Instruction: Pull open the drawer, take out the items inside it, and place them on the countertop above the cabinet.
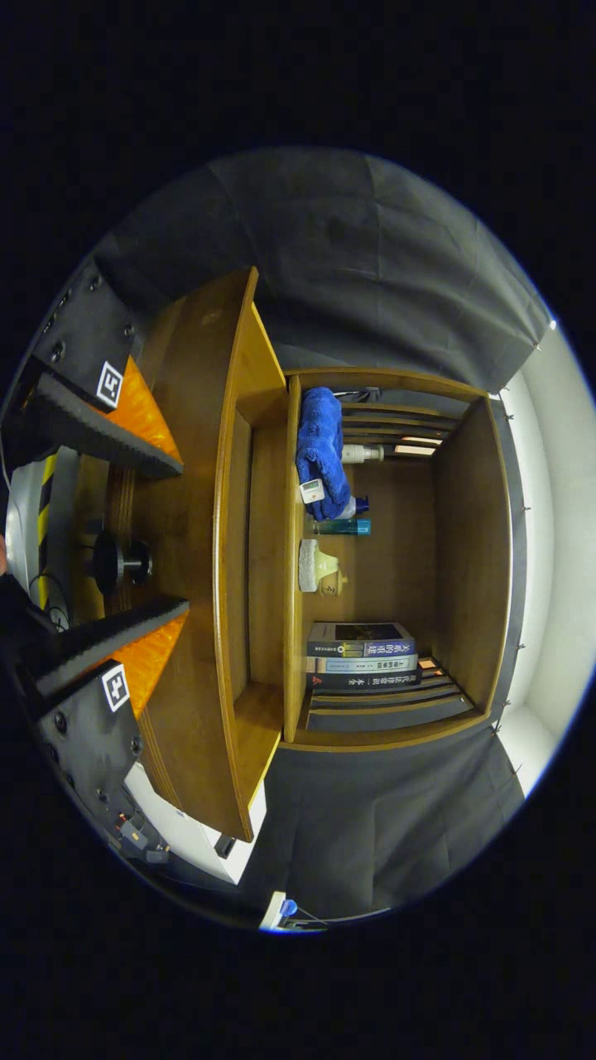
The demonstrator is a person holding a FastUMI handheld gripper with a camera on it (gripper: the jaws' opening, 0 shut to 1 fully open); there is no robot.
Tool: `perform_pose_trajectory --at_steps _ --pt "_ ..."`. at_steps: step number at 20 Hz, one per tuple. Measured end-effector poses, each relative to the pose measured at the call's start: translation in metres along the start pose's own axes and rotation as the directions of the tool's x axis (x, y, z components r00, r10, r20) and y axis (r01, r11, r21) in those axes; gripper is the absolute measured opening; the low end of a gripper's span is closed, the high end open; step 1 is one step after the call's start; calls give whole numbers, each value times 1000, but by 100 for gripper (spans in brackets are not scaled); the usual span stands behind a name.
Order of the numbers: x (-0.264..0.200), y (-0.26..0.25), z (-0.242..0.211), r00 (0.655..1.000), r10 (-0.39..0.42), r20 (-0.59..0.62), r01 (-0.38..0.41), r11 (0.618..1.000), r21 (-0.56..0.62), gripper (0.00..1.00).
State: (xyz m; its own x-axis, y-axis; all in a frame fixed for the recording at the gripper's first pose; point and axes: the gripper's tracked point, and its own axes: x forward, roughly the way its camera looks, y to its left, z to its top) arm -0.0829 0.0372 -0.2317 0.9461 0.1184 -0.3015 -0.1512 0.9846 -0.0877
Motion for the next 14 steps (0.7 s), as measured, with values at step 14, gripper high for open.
perform_pose_trajectory --at_steps 14 --pt "41 -5 17 999 -34 31 33 999 41 96"
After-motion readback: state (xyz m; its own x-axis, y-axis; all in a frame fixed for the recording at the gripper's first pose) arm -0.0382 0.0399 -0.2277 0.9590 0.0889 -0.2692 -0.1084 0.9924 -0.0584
